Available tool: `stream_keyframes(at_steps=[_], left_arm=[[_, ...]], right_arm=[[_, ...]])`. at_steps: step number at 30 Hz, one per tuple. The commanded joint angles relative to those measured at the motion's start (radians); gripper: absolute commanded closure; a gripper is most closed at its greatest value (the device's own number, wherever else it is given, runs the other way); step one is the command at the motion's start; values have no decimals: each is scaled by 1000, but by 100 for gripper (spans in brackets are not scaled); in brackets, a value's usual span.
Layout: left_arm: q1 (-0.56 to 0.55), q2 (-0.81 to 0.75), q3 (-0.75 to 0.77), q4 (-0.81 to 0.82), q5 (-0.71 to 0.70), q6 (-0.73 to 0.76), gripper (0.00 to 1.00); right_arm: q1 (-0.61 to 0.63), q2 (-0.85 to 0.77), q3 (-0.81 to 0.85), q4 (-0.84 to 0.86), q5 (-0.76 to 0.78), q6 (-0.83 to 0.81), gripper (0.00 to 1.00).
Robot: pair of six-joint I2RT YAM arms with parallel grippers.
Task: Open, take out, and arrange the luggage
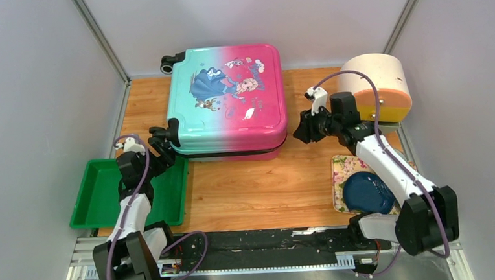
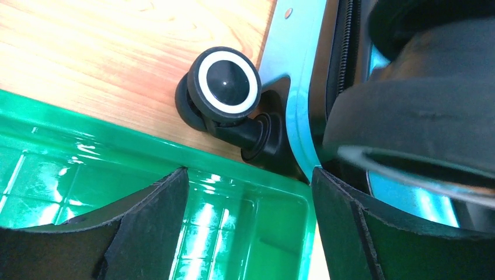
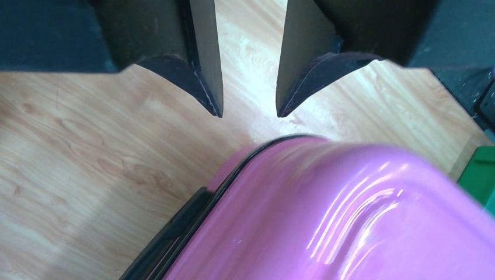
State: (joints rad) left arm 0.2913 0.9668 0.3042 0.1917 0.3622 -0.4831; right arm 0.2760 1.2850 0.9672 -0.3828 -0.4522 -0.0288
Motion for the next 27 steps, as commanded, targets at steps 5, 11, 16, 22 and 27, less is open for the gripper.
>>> stream_keyframes(at_steps=[5,11,16,22,27], left_arm=[[8,-184,156,-24,-140,124,11],[45,-221,125,-69,-118,60,11],[45,-103,95,92,-40,-26,11],[40,7,81,261,1,-118,11],[13,35,111,331,27,-103,12]], right_arm=[[28,-197,-85,-74,-131,-101,68],[155,-225,-116,-39,-126,-171,71],[300,-168,-159,71,-73,-252,72],[439,-59,-255,482,275,-226,70],[473,83,-230,656,408,-246,69]])
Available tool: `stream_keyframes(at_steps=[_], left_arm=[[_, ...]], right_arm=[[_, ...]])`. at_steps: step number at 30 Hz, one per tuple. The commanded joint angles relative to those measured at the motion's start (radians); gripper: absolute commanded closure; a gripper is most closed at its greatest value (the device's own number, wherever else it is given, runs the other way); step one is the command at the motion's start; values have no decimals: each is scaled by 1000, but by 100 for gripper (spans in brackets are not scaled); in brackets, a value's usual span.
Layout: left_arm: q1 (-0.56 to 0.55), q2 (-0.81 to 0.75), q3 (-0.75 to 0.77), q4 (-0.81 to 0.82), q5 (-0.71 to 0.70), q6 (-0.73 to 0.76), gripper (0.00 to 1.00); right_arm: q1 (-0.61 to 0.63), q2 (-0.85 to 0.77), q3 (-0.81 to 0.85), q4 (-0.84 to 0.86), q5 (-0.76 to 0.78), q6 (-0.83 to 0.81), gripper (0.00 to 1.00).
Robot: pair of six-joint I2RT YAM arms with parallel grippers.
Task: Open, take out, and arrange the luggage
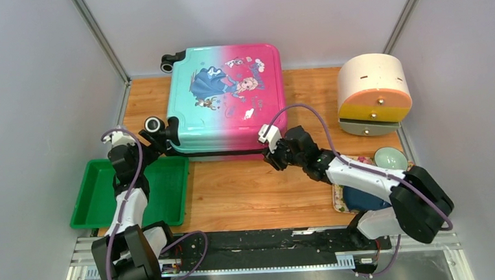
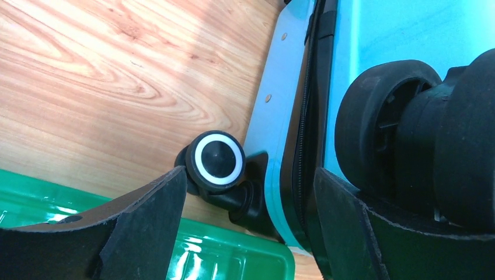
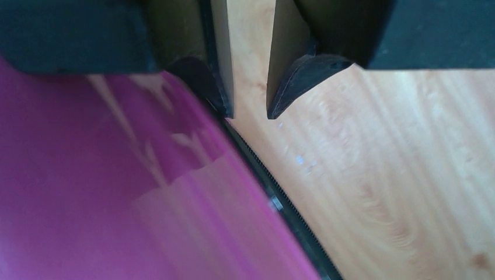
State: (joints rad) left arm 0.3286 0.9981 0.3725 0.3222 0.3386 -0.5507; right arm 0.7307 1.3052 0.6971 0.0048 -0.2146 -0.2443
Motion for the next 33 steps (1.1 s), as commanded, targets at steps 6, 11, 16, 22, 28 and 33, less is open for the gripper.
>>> stream_keyframes(at_steps=[6,11,16,22,28,33], left_arm=[[-45,-35,115,143,105,-107,13],[-45,-39,227,92,79,-161,13],[-48,0,347,78,57,-204,13],[-57,74,474,80,45,-230,13],[-71,137,565,87,45,-239,13],[-88,171,592,97,40,-236,13]], right_arm=[[21,5,71,201,15,-75,65],[94,-122,15,158,-19,-151,57],[144,-150,4,123,-40,-216,53],[194,-93,61,104,-89,-260,59],[208,40,105,302,116,-276,54],[191,155,205,428,375,-329,53]])
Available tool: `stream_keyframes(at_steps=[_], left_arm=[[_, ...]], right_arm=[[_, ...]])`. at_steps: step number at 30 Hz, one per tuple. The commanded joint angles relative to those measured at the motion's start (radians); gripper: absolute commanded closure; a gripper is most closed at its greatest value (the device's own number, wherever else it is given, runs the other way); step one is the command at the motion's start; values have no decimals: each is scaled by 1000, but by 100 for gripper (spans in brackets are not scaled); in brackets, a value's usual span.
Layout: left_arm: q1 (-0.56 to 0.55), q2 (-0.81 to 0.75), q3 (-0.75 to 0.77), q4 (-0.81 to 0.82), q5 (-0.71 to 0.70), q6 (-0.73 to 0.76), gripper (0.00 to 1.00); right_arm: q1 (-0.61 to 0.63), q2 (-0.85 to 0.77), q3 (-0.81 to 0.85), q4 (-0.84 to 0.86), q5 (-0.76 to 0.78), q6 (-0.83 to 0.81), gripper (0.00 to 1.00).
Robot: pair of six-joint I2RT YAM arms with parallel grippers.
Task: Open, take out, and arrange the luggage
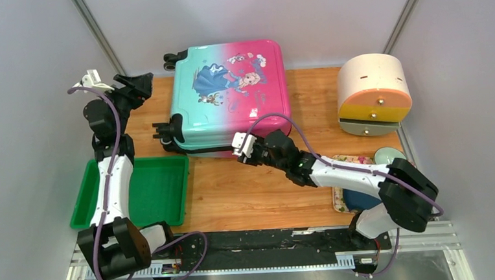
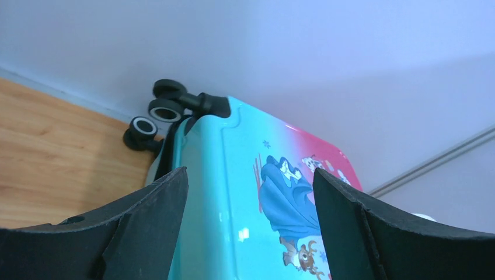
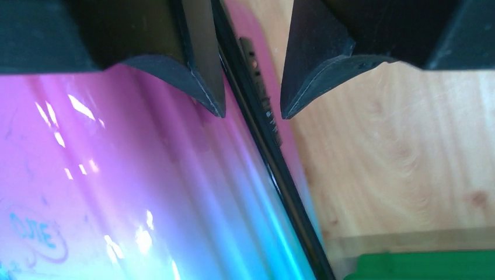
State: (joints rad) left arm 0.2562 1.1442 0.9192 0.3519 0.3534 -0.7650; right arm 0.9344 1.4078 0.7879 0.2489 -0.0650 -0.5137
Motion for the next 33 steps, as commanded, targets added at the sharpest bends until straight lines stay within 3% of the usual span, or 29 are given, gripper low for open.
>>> stream_keyframes(at_steps=[1,5,9,13,19,20,24,27,33], left_arm=[[-18,29,55,65,28,-23,14],[-20,29,53,67,27,-2,14],[17,-43,-14,-80,44,73,13],[139,-150,-231,-197,-2,46,13],[253,-232,-478,-191,-74,27,12],[252,-221,-505,-170,-73,17,11],[235,-109,-625,173,134,-74,13],[189,-25,-654,353,168,-177,13],[65,48,-528,478,167,-226,12]], right_arm=[[-28,60,146,185,237,-63,53],[-54,94,194,211,277,-91,51],[-63,-39,168,69,173,-37,48],[-66,-223,88,-75,93,38,47],[-68,-383,-30,-233,45,49,46],[-69,-412,-38,-244,36,46,46],[-72,-454,-73,-341,45,46,47],[-77,-461,-67,-384,51,49,47],[-77,-438,-73,-389,56,44,47]])
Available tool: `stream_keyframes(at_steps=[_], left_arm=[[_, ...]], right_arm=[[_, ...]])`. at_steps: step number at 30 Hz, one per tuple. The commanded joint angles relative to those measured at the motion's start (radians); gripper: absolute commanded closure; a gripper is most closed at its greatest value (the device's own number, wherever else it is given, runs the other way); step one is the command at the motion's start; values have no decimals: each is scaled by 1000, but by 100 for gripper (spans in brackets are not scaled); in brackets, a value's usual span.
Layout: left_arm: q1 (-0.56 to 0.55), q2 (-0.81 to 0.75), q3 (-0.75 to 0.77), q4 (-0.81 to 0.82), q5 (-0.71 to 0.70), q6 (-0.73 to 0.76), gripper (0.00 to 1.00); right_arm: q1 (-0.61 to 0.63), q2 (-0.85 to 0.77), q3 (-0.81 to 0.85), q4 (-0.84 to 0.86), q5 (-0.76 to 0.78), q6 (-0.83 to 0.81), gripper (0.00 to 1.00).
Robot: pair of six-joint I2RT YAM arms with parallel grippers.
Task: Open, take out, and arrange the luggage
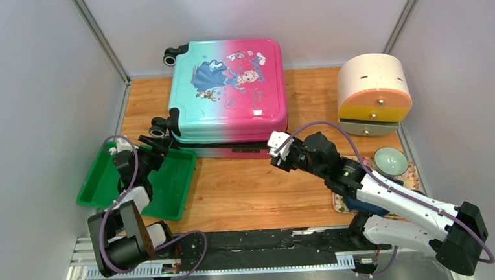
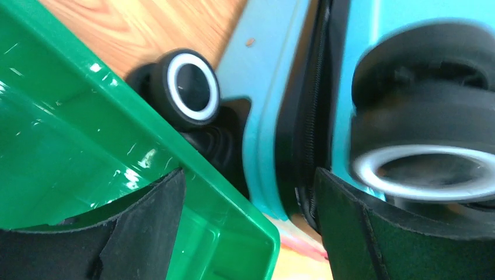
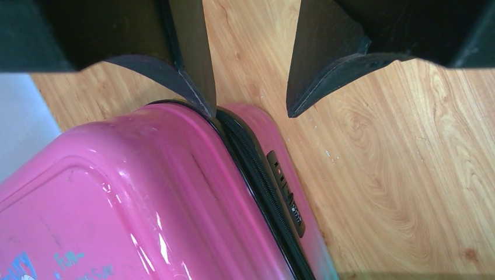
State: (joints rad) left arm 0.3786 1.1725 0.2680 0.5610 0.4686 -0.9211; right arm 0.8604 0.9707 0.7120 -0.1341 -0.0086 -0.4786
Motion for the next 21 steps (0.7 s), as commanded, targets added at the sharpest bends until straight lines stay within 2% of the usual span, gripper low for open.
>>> stream_keyframes(at_steps=[1,13,21], left_arm=[[-66,27,143,266,45,-70,12],[-116,15,390,91,-22,-64,12],[-152,94,508,122,-27,-88,11]], right_arm=[[-4,3,4,-4,-1,15,47],[-3,36,15,18,-1,18,47],[-3,80,21,86,-30,-1,48]])
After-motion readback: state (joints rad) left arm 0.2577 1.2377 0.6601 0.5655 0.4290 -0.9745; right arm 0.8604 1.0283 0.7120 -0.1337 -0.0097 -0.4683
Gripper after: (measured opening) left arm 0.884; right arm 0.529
